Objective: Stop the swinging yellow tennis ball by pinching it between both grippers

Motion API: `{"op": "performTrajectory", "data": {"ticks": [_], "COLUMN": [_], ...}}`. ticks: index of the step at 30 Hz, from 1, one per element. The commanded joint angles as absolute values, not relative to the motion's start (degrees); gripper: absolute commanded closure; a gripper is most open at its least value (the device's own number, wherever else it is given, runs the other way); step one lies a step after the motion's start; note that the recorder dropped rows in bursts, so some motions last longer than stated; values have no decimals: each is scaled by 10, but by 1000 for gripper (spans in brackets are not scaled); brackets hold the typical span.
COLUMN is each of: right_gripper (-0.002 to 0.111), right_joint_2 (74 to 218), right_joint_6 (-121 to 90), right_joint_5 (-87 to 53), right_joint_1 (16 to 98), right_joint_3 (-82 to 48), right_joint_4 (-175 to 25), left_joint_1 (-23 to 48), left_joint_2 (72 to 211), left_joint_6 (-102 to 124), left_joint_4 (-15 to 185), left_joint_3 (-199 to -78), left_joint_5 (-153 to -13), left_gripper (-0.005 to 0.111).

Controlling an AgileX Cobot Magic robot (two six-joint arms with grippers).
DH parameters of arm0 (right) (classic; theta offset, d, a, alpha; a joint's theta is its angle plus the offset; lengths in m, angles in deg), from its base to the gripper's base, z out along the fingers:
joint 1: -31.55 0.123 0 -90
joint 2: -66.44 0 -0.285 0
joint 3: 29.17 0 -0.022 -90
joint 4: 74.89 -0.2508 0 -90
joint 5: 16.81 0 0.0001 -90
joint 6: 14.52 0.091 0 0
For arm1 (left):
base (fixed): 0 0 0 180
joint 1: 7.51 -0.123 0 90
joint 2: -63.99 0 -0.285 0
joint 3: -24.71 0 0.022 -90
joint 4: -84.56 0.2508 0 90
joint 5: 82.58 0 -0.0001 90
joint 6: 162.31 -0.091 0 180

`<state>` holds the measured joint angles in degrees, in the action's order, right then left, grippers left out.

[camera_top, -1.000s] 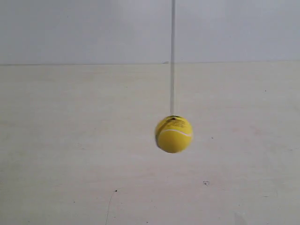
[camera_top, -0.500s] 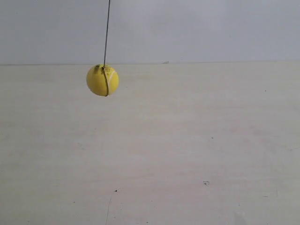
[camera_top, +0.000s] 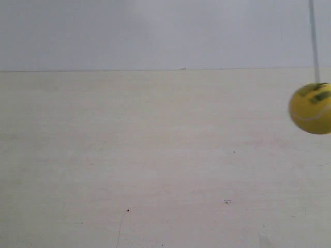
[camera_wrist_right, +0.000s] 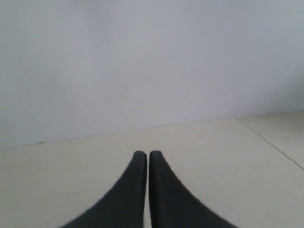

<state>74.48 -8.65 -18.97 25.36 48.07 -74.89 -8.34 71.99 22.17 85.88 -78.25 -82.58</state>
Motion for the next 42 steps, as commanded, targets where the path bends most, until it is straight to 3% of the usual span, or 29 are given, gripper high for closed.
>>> {"op": "performTrajectory", "data": {"ticks": [1, 11, 18, 30, 36, 42], "right_gripper": [108, 108, 108, 108, 108, 108], "right_joint_2": [742, 742, 813, 1153, 1290, 1368], "right_joint_6": [-20, -20, -12, -12, -52, -76], "right_joint_5": [-133, -26, 67, -15, -21, -10], "right_joint_1": [253, 253, 253, 253, 253, 253], "right_joint_3": [480, 464, 418, 218, 206, 206], "right_joint_4": [-749, -744, -744, -671, -649, -607], "left_joint_1": [-83, -83, -83, -83, -83, -112], "left_joint_2": [718, 721, 833, 1136, 1261, 1363], "left_joint_6": [248, 250, 289, 582, 776, 910], "left_joint_4": [854, 855, 884, 1281, 1532, 1726], "left_joint_3": [-781, -797, -854, -1072, -1154, -1210], "left_joint_5": [-862, -953, -1038, -1037, -1050, -1177], "left_gripper": [102, 102, 102, 102, 102, 102]}}
